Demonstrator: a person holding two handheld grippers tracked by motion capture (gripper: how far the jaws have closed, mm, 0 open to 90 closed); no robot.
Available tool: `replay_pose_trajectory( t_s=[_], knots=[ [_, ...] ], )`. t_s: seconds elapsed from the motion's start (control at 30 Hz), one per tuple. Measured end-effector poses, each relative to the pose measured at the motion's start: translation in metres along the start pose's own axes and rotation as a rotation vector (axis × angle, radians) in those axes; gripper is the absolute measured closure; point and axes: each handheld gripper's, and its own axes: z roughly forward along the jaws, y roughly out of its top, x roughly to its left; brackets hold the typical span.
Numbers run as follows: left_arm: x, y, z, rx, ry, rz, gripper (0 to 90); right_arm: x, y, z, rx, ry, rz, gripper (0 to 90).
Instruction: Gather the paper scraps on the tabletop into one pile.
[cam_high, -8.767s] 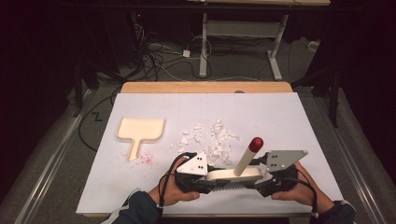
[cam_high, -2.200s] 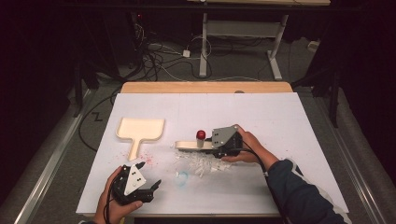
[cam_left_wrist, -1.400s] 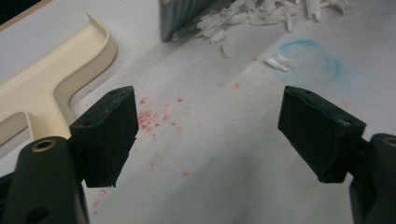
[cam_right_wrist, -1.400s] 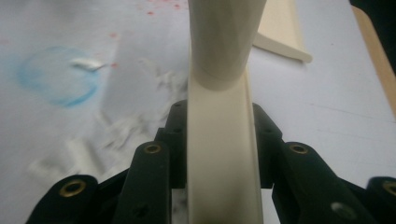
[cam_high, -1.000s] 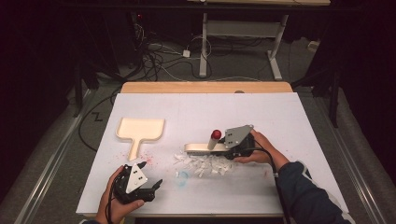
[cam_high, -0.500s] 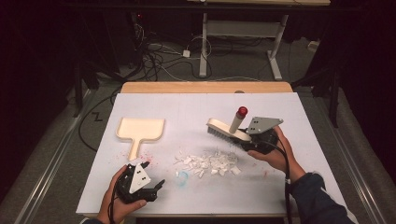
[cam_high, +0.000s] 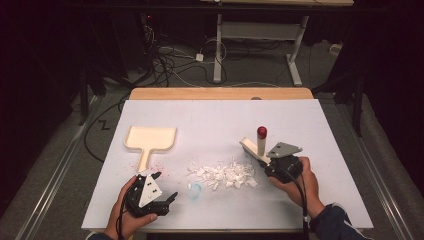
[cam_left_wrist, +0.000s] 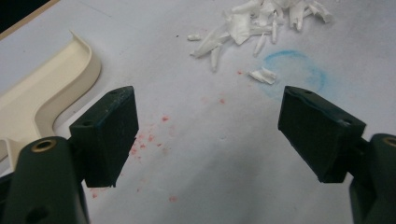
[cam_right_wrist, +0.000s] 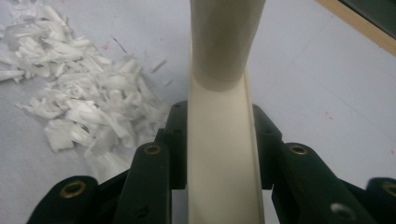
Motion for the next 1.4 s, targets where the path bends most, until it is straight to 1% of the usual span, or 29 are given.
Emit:
replay_pose_trajectory(
  t_s=[0.03, 0.07, 0.1, 0.23, 0.27, 0.33, 0.4, 0.43, 0.47, 0.5, 0.57, 0.6, 0.67, 0.7, 0.73, 0.77, 0.8, 0.83, 0.9, 0.97, 1.0, 1.07, 1.1, 1.17, 1.2, 1.27, 1.33, 1.4],
  knots=[
    [0.000, 0.000, 0.001, 0.001, -0.002, -0.002, 19.0, 0.006, 0.002, 0.002, 0.001, -0.009, -0.010, 68.1],
    [0.000, 0.000, 0.001, 0.005, -0.002, -0.003, 18.9, 0.012, 0.004, 0.004, -0.001, -0.004, -0.006, 68.1],
    [0.000, 0.000, 0.002, 0.006, -0.002, -0.002, 19.0, 0.017, 0.006, 0.005, -0.009, 0.012, -0.001, 68.1],
    [0.000, 0.001, 0.002, 0.006, -0.003, 0.001, 18.9, 0.037, 0.019, 0.011, -0.038, 0.058, -0.025, 68.1],
    [0.000, 0.001, 0.003, 0.006, -0.004, 0.000, 19.0, 0.043, 0.023, 0.013, -0.043, 0.066, -0.041, 68.0],
    [0.000, 0.001, 0.003, 0.006, -0.003, 0.003, 19.0, 0.048, 0.027, 0.014, -0.053, 0.069, -0.057, 68.1],
    [0.000, 0.001, 0.002, 0.004, -0.002, 0.002, 19.0, 0.050, 0.030, 0.012, -0.078, 0.074, -0.073, 68.0],
    [0.000, 0.001, 0.002, 0.003, -0.001, 0.002, 19.0, 0.049, 0.030, 0.010, -0.091, 0.069, -0.078, 68.0],
    [0.001, 0.001, 0.002, 0.001, 0.001, -0.001, 18.9, 0.047, 0.030, 0.007, -0.109, 0.068, -0.072, 68.0],
    [0.001, 0.001, 0.001, 0.003, 0.006, 0.002, 18.9, 0.044, 0.030, 0.004, -0.128, 0.074, -0.063, 68.0],
    [0.002, 0.001, -0.001, -0.006, 0.017, -0.004, 18.9, 0.039, 0.028, -0.001, -0.167, 0.106, -0.035, 68.0],
    [0.003, 0.001, -0.002, -0.007, 0.024, -0.006, 18.9, 0.037, 0.027, -0.003, -0.179, 0.114, -0.019, 68.0],
    [0.005, 0.000, -0.005, -0.012, 0.040, -0.023, 18.5, 0.036, 0.027, -0.009, -0.203, 0.118, -0.003, 68.0],
    [0.007, -0.001, -0.007, -0.013, 0.050, -0.032, 18.1, 0.038, 0.029, -0.012, -0.221, 0.129, 0.002, 68.0],
    [0.009, -0.002, -0.010, -0.019, 0.062, -0.042, 18.2, 0.040, 0.031, -0.015, -0.244, 0.153, 0.012, 68.0],
    [0.011, -0.002, -0.013, -0.036, 0.078, -0.048, 18.2, 0.044, 0.034, -0.018, -0.264, 0.179, 0.021, 68.0],
    [0.013, -0.003, -0.016, -0.047, 0.086, -0.064, 18.1, 0.049, 0.037, -0.020, -0.279, 0.203, 0.028, 68.0],
    [0.015, -0.004, -0.019, -0.050, 0.095, -0.086, 18.0, 0.055, 0.039, -0.020, -0.282, 0.229, 0.030, 68.0],
    [0.019, -0.006, -0.023, -0.066, 0.116, -0.118, 17.5, 0.071, 0.045, -0.018, -0.283, 0.275, 0.029, 68.0],
    [0.022, -0.009, -0.025, -0.071, 0.133, -0.141, 17.5, 0.088, 0.051, -0.011, -0.261, 0.314, 0.020, 68.1],
    [0.023, -0.010, -0.026, -0.073, 0.143, -0.151, 17.5, 0.096, 0.053, -0.007, -0.250, 0.342, 0.019, 68.0],
    [0.025, -0.012, -0.029, -0.088, 0.155, -0.168, 17.5, 0.111, 0.057, 0.003, -0.230, 0.389, 0.030, 68.0],
    [0.025, -0.013, -0.030, -0.096, 0.160, -0.172, 17.5, 0.117, 0.058, 0.007, -0.216, 0.405, 0.034, 68.1],
    [0.026, -0.014, -0.030, -0.096, 0.155, -0.178, 17.6, 0.128, 0.061, 0.015, -0.198, 0.419, 0.041, 68.0],
    [0.026, -0.014, -0.029, -0.093, 0.148, -0.179, 17.6, 0.132, 0.062, 0.019, -0.189, 0.429, 0.040, 68.0],
    [0.024, -0.014, -0.027, -0.081, 0.137, -0.168, 17.6, 0.137, 0.061, 0.025, -0.176, 0.429, 0.040, 68.0],
    [0.023, -0.014, -0.024, -0.073, 0.124, -0.156, 17.6, 0.137, 0.062, 0.027, -0.160, 0.415, 0.033, 68.0],
    [0.022, -0.013, -0.022, -0.063, 0.114, -0.145, 17.6, 0.132, 0.061, 0.028, -0.150, 0.396, 0.043, 68.1]
  ],
)
